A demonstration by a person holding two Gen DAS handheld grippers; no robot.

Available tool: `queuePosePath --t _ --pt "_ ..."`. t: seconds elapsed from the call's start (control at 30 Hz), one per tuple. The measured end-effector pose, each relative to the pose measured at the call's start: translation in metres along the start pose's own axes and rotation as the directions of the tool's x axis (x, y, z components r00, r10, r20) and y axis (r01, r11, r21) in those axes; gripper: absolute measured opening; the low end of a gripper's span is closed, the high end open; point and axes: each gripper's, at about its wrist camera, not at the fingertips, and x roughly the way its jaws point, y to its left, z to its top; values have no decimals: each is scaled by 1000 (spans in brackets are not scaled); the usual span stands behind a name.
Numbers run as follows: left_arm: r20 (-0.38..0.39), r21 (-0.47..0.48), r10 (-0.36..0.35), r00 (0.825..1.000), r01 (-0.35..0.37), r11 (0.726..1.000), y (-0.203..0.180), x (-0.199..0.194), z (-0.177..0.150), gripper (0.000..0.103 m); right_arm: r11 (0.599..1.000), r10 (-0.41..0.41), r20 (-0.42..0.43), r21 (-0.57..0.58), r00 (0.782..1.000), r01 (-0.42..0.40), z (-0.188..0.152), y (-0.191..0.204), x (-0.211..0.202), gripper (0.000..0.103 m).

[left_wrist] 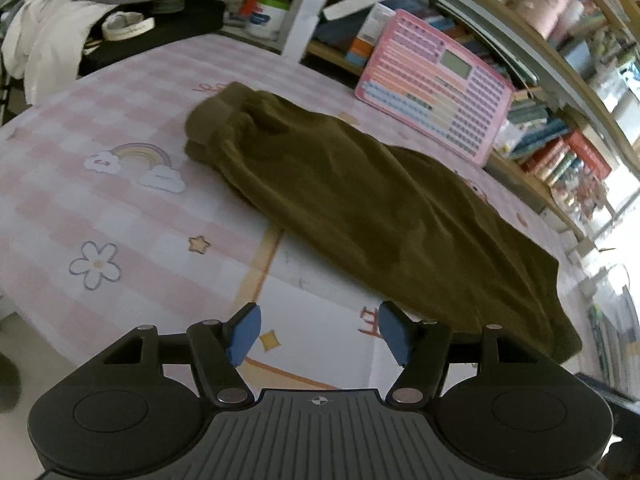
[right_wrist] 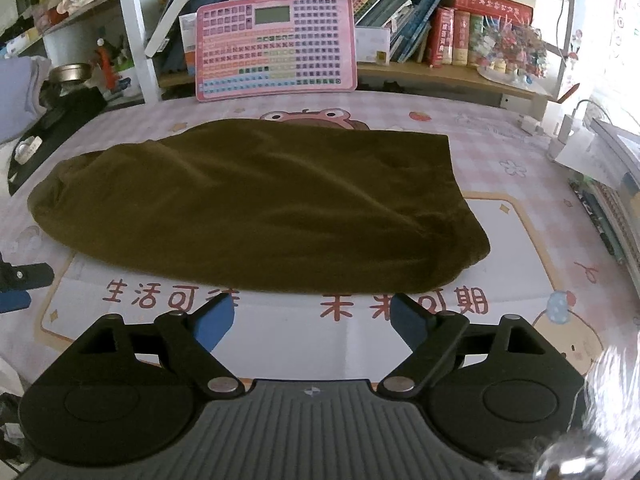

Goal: Fold clothes

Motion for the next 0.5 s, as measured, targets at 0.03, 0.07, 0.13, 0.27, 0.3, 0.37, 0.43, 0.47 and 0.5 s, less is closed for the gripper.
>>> queuePosePath --t 0.03,0.07,0.13,0.27,0.3,0.37,0.43,0.47,0.5 --pt "-1 2 3 1000 -3 1000 -2 0 -1 66 1000 2 -1 0 1000 -2 1 -1 1 84" --pt "-1 1 7 1000 -7 1000 -3 1 -1 66 1000 5 -1 -1 1000 -5 1 -2 2 85" --pt "4 -8 21 1000 -21 1000 -5 1 0 66 1000 16 0 -6 1000 -16 4 -3 4 85" --pt "15 -33 51 999 -50 998 -13 3 0 67 998 51 8 -42 999 -50 12 -6 11 85" --pt "16 -39 60 998 -59 997 -16 5 0 67 997 60 6 -53 998 -60 13 -6 13 85" --pt "18 -44 76 997 -75 996 -24 7 0 67 994 83 2 -73 997 -82 17 -10 18 85" --pt "21 -47 92 996 -90 995 -33 9 1 67 991 101 0 -83 995 -101 24 -16 24 85" --pt "25 -48 99 995 -98 994 -38 9 1 67 990 109 1 -86 994 -109 28 -20 26 85" --pt "31 -51 109 994 -107 993 -42 10 2 67 989 117 2 -89 993 -116 33 -24 28 85"
